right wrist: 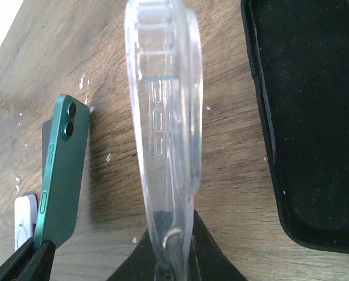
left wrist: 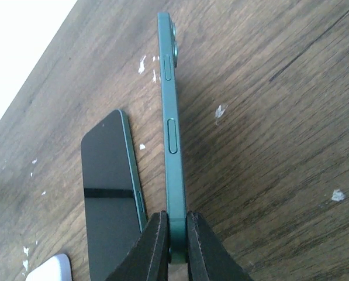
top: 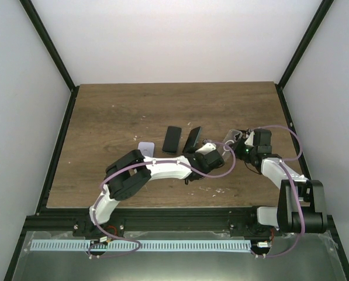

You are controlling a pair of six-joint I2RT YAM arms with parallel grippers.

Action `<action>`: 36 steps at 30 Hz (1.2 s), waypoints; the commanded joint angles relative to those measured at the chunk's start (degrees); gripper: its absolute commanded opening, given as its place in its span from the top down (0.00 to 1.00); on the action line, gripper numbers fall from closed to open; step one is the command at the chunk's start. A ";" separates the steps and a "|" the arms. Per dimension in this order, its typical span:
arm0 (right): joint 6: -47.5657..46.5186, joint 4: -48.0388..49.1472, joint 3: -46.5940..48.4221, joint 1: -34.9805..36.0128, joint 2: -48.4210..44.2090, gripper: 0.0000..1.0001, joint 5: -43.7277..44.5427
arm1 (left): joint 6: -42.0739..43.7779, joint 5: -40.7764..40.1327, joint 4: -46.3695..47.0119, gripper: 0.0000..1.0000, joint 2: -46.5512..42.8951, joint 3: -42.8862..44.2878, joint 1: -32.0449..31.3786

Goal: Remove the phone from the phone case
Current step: Place the phone at the center of the board.

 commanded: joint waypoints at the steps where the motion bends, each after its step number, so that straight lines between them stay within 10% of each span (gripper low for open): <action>1: -0.56 0.18 0.68 -0.57 -0.07 0.99 -0.55 | -4.04 3.82 -9.26 1.00 1.97 2.17 1.02; 17: -0.56 0.39 0.62 -0.57 0.21 0.99 -1.02 | -7.41 8.33 -17.72 0.85 6.42 7.87 4.74; 24: -1.37 0.79 0.49 -0.57 0.10 0.99 -1.20 | -6.64 10.12 -17.93 0.53 6.42 8.58 4.90; 36: -17.03 -5.12 6.63 -0.57 -0.48 0.99 -6.54 | -5.88 20.35 -16.98 0.38 -14.90 -1.75 4.77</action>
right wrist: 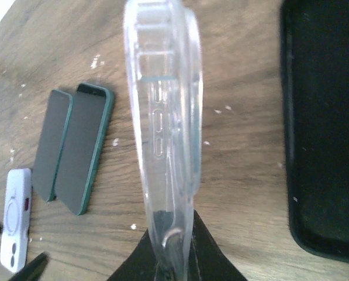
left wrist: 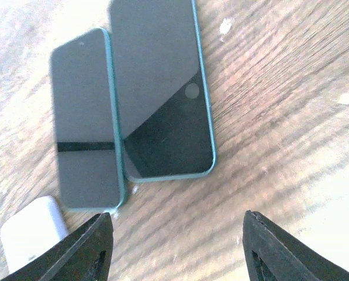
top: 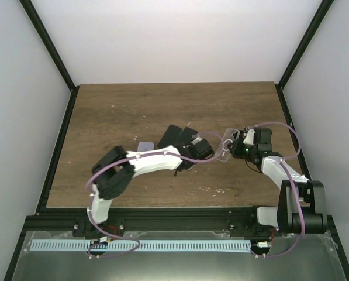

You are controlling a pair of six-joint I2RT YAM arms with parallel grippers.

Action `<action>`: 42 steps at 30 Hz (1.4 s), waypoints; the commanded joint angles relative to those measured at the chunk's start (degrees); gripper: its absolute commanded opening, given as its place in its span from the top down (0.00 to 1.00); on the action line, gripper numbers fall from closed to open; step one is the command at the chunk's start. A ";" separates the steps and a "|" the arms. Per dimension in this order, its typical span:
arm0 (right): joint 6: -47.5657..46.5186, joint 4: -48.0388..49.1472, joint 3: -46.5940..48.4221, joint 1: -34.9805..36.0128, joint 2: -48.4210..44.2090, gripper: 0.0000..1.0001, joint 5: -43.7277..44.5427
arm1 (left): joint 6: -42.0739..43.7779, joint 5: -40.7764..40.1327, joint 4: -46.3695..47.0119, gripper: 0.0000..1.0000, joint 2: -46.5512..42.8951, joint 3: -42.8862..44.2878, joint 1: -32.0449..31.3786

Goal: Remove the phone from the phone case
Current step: Place the phone at the center of the board, then place the phone case at the center of the board.

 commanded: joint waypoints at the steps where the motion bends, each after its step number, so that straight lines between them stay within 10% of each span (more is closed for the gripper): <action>1: -16.12 -4.66 7.47 -0.55 1.01 0.99 -7.72 | 0.24 5.07 -0.53 0.38 -13.61 -4.40 -0.09; 11: -33.85 -35.22 32.88 -0.55 25.54 0.90 -14.44 | 2.60 9.94 -3.33 0.36 -35.12 -13.11 0.06; 31: -38.13 -39.91 36.58 -15.08 29.83 0.92 3.69 | 3.53 5.24 1.36 0.31 -48.13 -25.92 1.47; 42: -46.46 -47.70 40.26 -13.73 27.49 0.91 -12.86 | 3.32 5.36 2.59 0.29 -49.99 -27.13 1.47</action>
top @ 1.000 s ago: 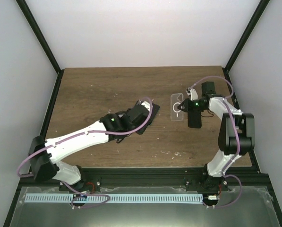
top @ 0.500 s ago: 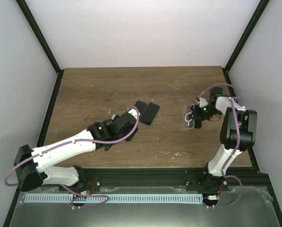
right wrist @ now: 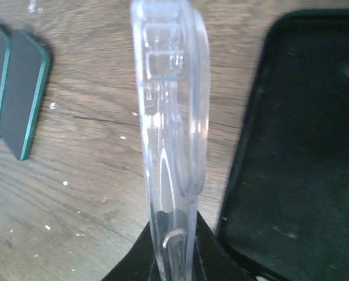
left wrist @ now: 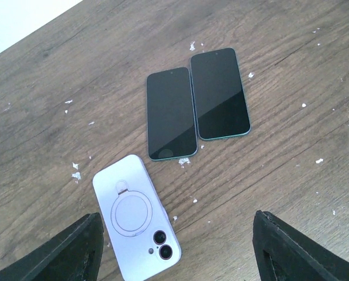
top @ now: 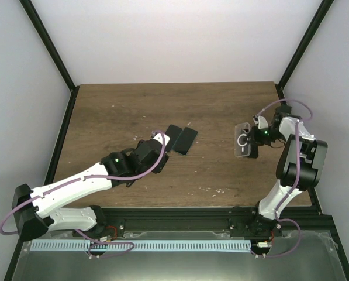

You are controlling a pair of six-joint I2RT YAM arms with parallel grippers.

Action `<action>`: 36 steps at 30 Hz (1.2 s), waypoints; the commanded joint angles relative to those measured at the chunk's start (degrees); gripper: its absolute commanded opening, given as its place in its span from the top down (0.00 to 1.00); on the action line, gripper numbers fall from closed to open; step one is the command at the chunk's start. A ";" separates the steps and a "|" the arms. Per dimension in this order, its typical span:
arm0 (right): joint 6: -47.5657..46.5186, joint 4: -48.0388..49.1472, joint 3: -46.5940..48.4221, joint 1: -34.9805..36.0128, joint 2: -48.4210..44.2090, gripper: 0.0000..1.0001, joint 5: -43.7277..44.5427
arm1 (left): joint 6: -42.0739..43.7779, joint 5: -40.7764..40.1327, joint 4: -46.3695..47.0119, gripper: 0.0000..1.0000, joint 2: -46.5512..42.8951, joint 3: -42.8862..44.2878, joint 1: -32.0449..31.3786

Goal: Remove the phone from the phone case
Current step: Place the phone case at the center of the board.

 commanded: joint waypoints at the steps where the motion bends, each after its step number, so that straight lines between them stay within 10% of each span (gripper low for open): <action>1: -4.07 -4.83 3.50 2.13 1.06 0.91 -6.24 | 0.29 -0.08 1.30 0.29 0.20 -0.58 0.23; 15: 2.09 -0.02 5.00 5.42 8.81 0.84 -7.83 | 0.04 -0.93 1.17 0.28 1.61 -0.83 0.23; 25: 2.34 0.18 5.71 5.85 7.38 0.52 -2.24 | 0.02 -0.99 1.28 0.27 1.75 -0.80 0.23; 36: 4.12 -0.24 1.74 11.03 5.10 0.51 0.81 | -0.14 -0.65 1.20 0.27 2.04 -0.58 0.23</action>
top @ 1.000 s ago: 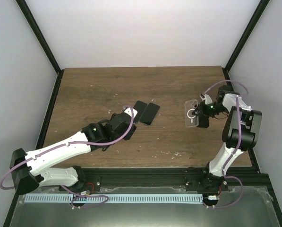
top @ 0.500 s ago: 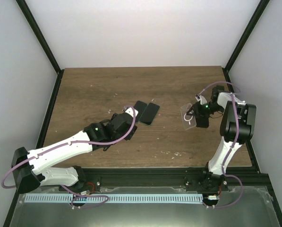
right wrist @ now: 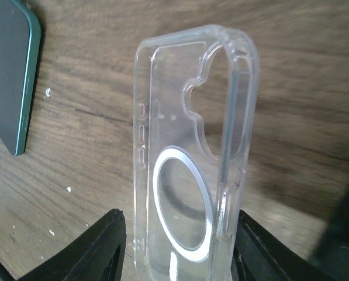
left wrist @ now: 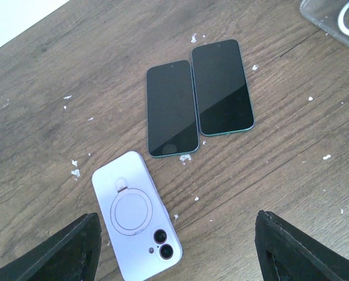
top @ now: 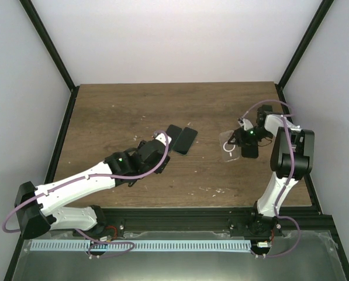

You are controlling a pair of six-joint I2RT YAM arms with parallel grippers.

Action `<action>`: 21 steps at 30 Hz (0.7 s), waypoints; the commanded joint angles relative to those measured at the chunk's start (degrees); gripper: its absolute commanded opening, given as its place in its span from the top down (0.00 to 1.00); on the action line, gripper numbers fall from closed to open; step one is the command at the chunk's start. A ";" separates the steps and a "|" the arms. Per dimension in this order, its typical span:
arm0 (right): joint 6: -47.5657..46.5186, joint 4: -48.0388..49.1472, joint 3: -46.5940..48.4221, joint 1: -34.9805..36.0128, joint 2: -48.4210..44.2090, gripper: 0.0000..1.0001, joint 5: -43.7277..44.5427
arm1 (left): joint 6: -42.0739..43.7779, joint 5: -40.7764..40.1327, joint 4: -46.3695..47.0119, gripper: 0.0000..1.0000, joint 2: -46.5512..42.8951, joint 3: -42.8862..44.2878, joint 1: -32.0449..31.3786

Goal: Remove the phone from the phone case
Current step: Place the phone case at the center of the board.

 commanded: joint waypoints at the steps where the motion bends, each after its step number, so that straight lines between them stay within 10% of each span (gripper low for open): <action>1: 1.46 -0.13 -1.08 3.36 -2.47 0.51 2.67 | -0.07 -0.23 0.65 0.27 0.23 -0.41 0.23; 18: -0.93 11.27 -4.93 1.61 -29.61 0.50 -1.58 | -15.44 7.15 3.81 0.07 6.36 -7.50 13.94; 20: 0.82 18.04 -9.02 1.61 -36.62 0.38 2.67 | -14.99 10.90 6.06 0.01 8.83 -7.57 17.91; 21: 1.64 22.21 -11.81 1.66 -39.71 0.16 5.21 | -14.76 12.61 6.51 0.00 10.52 -6.92 19.57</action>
